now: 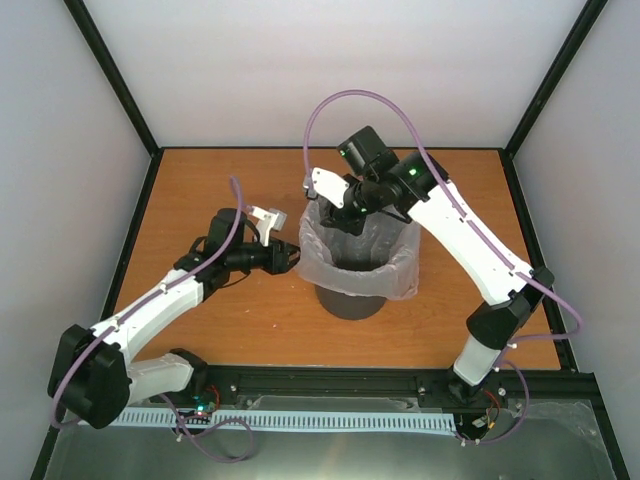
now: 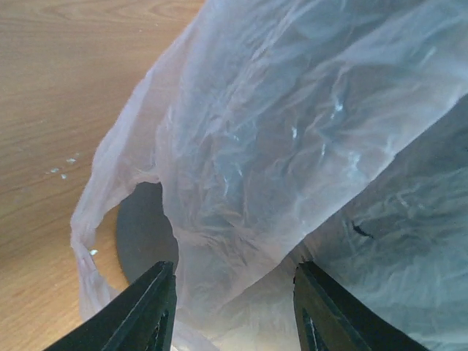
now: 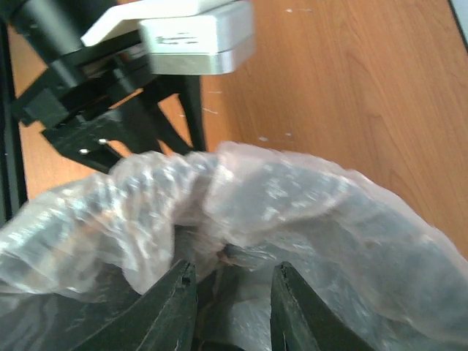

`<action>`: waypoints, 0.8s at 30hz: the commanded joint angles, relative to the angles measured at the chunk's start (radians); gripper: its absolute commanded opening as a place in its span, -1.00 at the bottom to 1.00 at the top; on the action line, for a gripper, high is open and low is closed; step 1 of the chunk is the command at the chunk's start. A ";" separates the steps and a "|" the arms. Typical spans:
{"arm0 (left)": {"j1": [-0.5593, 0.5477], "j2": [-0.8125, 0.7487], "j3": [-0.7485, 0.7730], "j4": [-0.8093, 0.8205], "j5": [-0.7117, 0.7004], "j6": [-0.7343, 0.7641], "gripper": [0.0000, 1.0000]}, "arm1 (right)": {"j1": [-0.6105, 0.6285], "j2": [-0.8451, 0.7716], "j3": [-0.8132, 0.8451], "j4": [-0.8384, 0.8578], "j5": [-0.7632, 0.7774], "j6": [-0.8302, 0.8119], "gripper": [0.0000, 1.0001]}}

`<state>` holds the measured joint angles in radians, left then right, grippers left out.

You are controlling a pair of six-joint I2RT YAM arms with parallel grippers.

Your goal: Put the trash bags into the trash bin

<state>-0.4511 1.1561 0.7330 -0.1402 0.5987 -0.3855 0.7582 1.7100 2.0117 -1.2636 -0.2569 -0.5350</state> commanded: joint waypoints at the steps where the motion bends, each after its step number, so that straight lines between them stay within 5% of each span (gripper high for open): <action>1: -0.023 -0.034 -0.012 -0.003 -0.067 -0.013 -0.05 | -0.054 -0.051 0.029 -0.037 0.028 0.001 -0.41; 6: -0.020 -0.120 0.082 -0.219 -0.305 -0.004 0.16 | -0.196 -0.117 0.005 -0.004 -0.070 0.055 -0.35; 16: -0.014 -0.169 0.323 -0.396 -0.658 0.214 0.68 | -0.610 -0.389 -0.430 0.432 -0.106 0.185 0.13; 22: -0.012 -0.168 0.351 -0.288 -0.790 0.240 0.86 | -0.770 -0.543 -0.716 0.702 -0.067 0.332 0.94; 24: -0.012 -0.168 0.355 -0.264 -0.804 0.249 0.96 | -0.775 -0.601 -0.794 0.781 -0.009 0.350 1.00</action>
<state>-0.4675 0.9882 1.0584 -0.4652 -0.1013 -0.1890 0.0048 1.2140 1.3346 -0.7170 -0.3393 -0.2745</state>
